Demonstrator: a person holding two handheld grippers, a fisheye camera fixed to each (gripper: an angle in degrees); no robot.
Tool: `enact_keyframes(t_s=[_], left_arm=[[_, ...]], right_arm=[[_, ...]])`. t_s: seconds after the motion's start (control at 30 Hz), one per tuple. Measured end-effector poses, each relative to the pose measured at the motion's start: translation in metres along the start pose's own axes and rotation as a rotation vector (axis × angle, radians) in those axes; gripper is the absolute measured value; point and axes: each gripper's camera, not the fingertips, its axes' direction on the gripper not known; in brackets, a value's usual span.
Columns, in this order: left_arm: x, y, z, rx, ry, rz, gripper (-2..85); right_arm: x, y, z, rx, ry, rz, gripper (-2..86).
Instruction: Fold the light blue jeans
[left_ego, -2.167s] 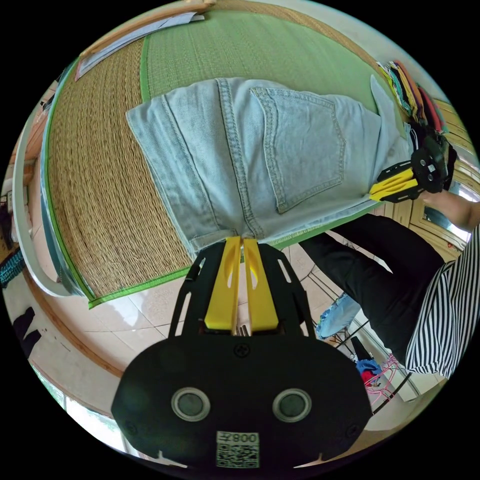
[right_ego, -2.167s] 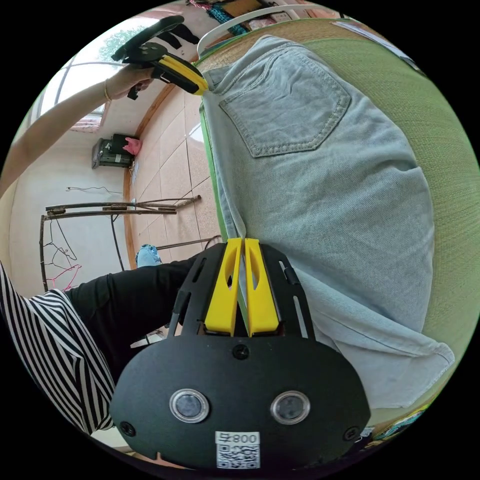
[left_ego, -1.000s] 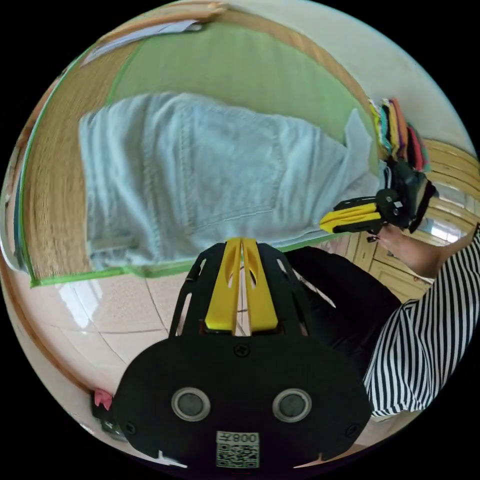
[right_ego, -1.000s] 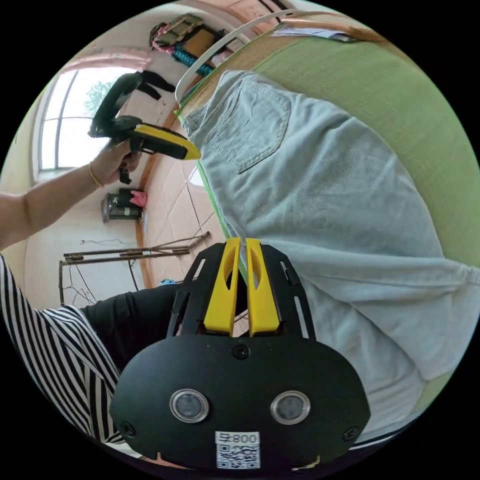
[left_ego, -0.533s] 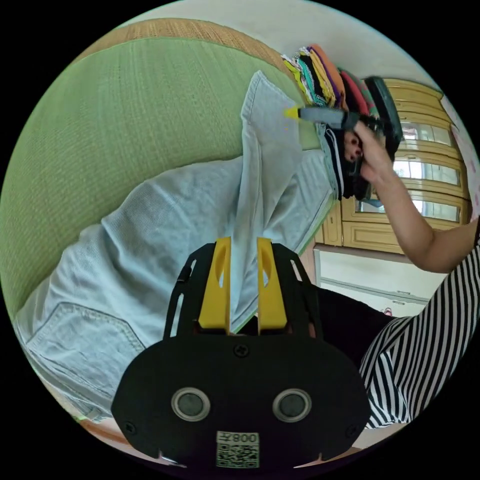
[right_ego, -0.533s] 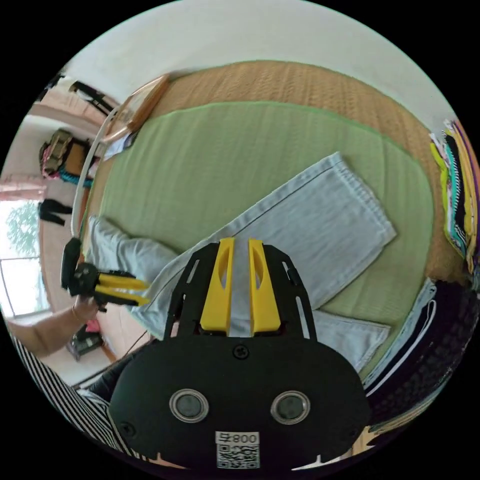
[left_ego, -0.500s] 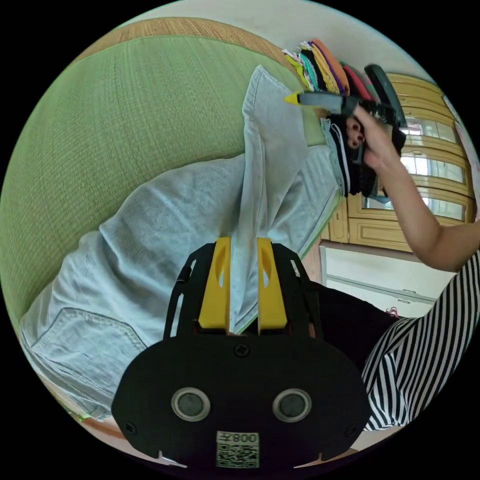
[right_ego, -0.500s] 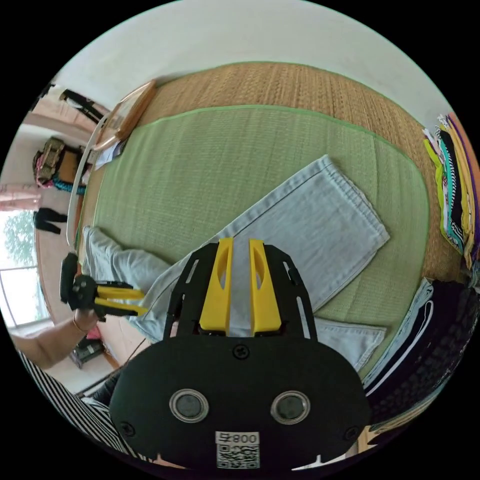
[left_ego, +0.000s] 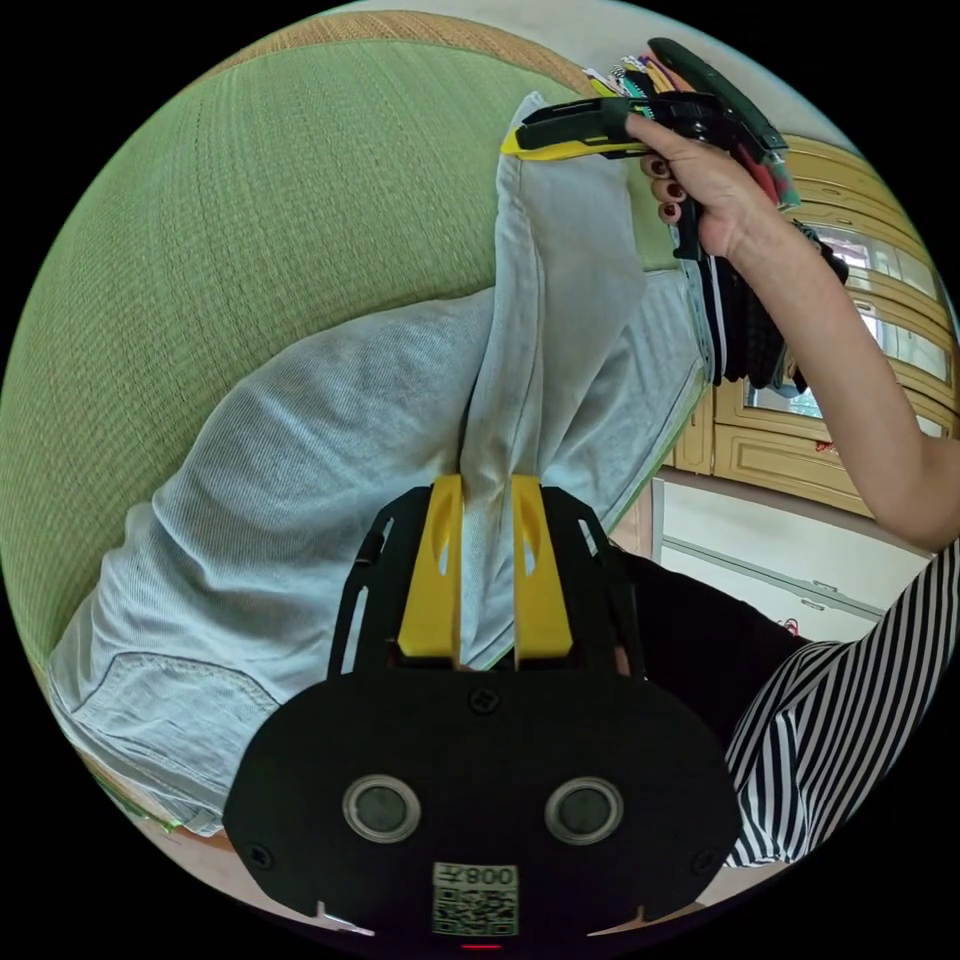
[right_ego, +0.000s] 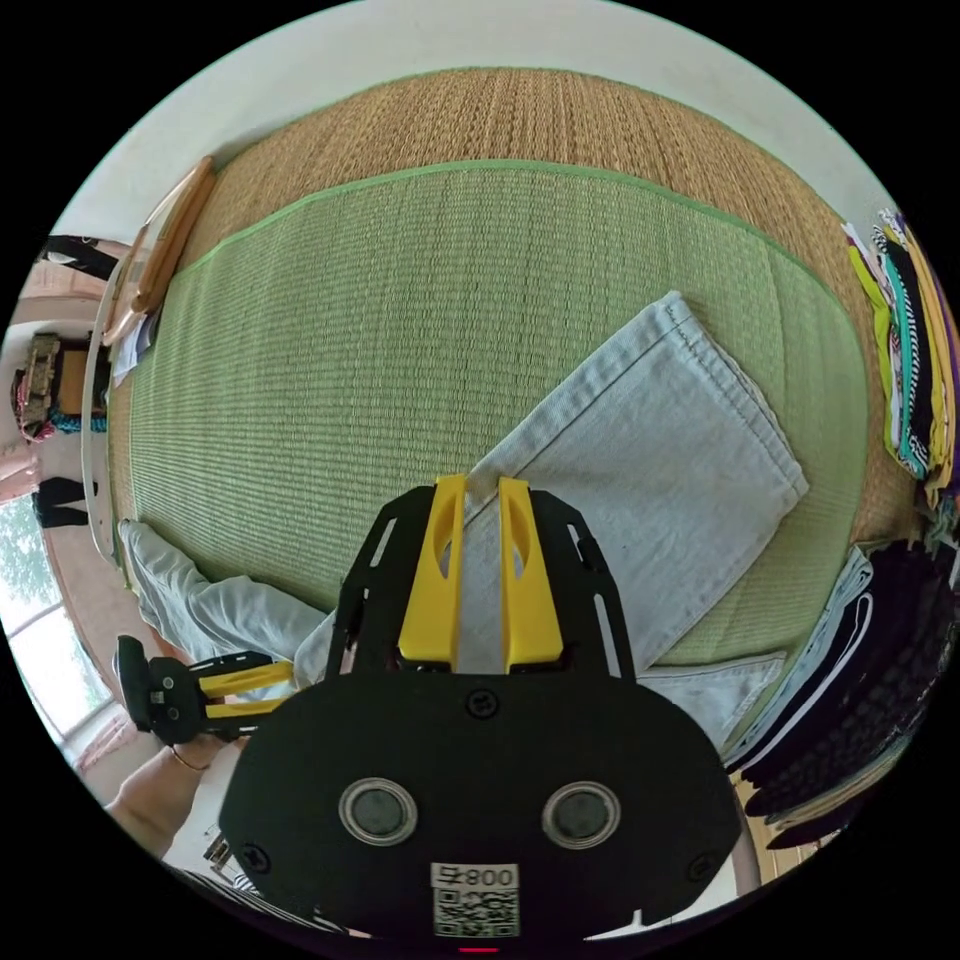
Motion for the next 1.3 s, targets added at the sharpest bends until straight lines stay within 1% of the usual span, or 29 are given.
enact_keyframes(t_s=[0.07,0.2,0.4,0.57,0.7,0.8,0.9,1.0,1.07,1.2,1.3], left_arm=[[0.015,0.003,-0.007,-0.002,0.006,-0.007,6.9],[0.038,0.01,-0.019,0.001,0.051,-0.015,5.6],[0.083,0.025,-0.044,0.013,0.032,-0.002,2.3],[0.137,0.044,-0.079,0.056,0.028,0.076,1.5],[0.174,0.055,-0.101,0.062,0.058,0.123,1.3],[0.21,0.063,-0.113,0.021,0.066,0.189,1.3],[0.246,0.071,-0.117,-0.049,0.068,0.249,1.2],[0.278,0.076,-0.113,-0.133,0.043,0.293,1.1],[0.298,0.079,-0.105,-0.205,0.039,0.307,1.1],[0.325,0.078,-0.094,-0.298,-0.002,0.334,1.1],[0.346,0.076,-0.09,-0.362,-0.042,0.349,1.2]], right_arm=[[0.004,-0.001,0.022,-0.007,0.032,-0.017,5.8],[0.018,-0.002,0.054,-0.022,0.032,-0.024,3.8],[0.067,0.017,0.099,0.018,-0.144,-0.005,1.4],[0.133,0.071,0.1,0.173,-0.357,0.008,0.8],[0.17,0.124,0.103,0.245,-0.399,0.008,0.6],[0.201,0.177,0.116,0.275,-0.445,0.046,0.4],[0.233,0.231,0.143,0.283,-0.525,0.129,0.3],[0.255,0.278,0.186,0.24,-0.535,0.22,0.2],[0.272,0.311,0.223,0.237,-0.582,0.285,0.1],[0.287,0.347,0.285,0.18,-0.565,0.363,0.1],[0.299,0.375,0.33,0.206,-0.64,0.439,0.1]])
